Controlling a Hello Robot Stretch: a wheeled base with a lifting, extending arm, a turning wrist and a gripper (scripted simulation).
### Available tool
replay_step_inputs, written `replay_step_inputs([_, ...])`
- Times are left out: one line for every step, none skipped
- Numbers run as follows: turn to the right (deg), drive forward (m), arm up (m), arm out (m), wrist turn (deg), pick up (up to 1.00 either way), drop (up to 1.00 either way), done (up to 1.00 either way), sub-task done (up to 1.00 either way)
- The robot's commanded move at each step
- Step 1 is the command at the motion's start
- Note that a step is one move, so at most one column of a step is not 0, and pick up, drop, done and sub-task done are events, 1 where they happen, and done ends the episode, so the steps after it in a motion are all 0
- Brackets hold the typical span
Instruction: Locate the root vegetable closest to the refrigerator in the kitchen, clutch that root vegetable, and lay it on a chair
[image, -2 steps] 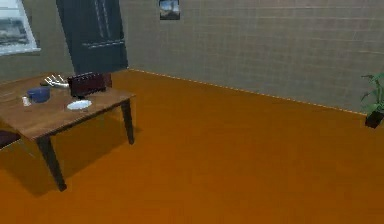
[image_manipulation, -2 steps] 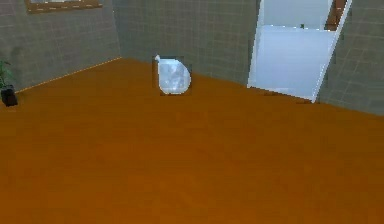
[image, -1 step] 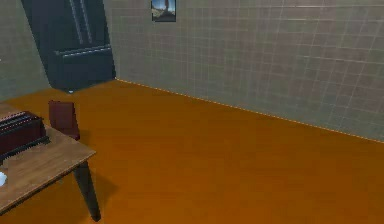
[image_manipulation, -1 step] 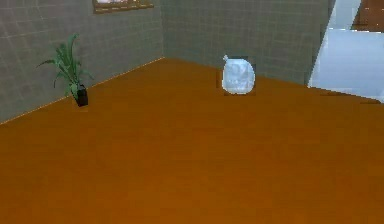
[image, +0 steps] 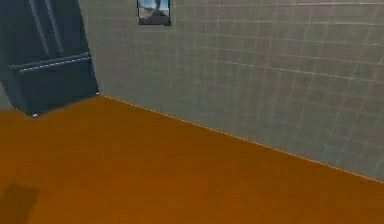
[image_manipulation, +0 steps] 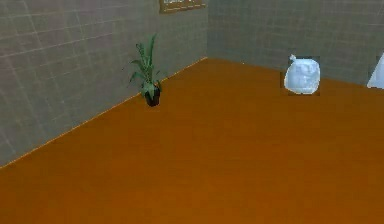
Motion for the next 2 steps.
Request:
replay_step_inputs([-27.0, 0.00, 0.00, 0.00, 0.0, 0.00, 0.00, 0.00, 0.00])
replay_step_inputs([0.0, 0.90, 0.00, 0.00, 0.0, 0.00, 0.00, 0.00, 0.00])
